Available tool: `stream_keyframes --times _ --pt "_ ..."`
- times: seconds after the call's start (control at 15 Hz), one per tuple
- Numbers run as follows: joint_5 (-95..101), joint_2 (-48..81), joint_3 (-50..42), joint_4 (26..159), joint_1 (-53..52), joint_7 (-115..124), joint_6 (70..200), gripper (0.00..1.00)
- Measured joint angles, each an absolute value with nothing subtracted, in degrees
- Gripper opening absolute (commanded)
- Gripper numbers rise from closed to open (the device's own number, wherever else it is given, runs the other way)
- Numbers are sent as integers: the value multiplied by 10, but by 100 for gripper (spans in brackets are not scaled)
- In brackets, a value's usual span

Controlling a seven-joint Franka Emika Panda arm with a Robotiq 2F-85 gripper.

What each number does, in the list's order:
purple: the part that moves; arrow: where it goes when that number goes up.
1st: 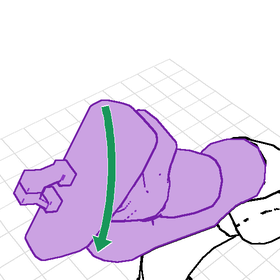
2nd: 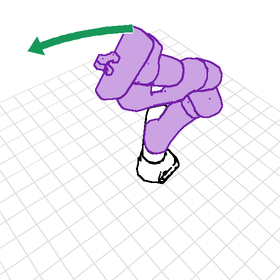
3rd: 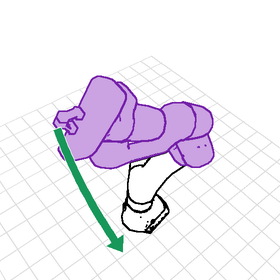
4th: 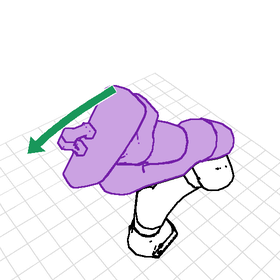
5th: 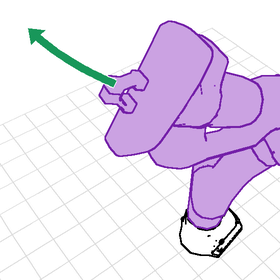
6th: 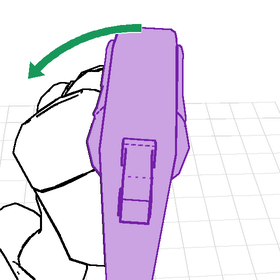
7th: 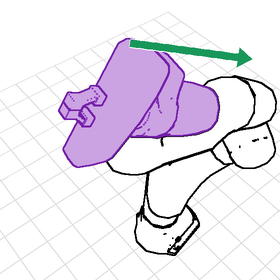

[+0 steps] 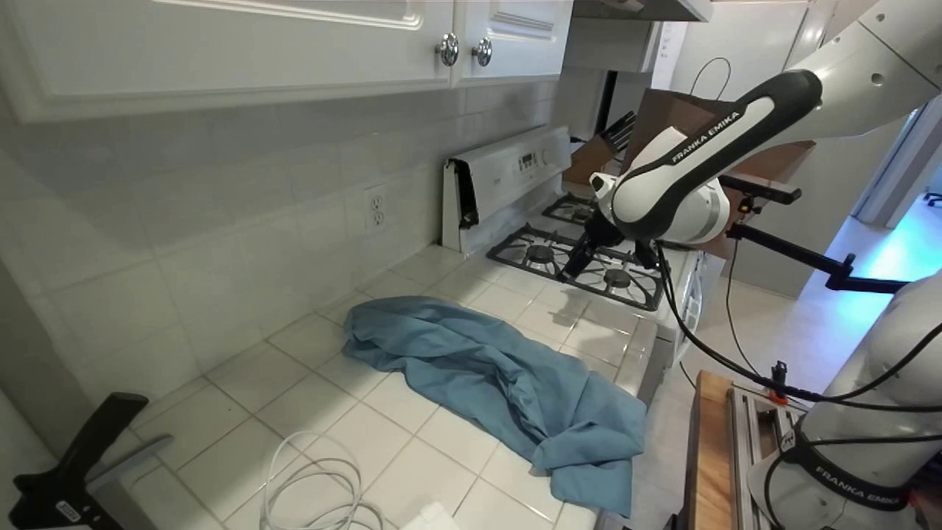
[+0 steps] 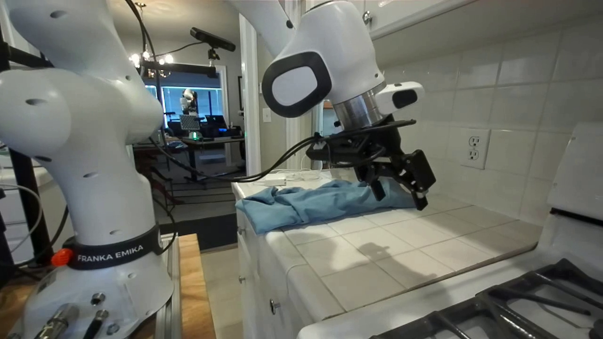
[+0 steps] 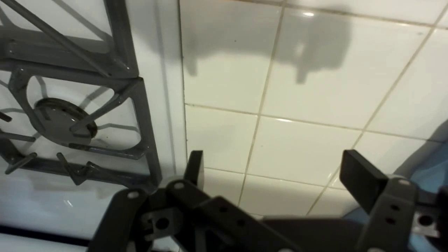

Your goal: Fold the blue cloth slightly once

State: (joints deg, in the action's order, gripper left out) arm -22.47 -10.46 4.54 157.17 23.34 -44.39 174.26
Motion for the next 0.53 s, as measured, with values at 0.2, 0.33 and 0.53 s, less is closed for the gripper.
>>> stream_keyframes --times 0.2,0.33,0.53 --pt "-170 -118 89 1571 292 -398 1723 100" --pt "-170 -115 85 1572 287 -398 1723 100" --pt "-170 -115 84 1572 285 -398 1724 100"
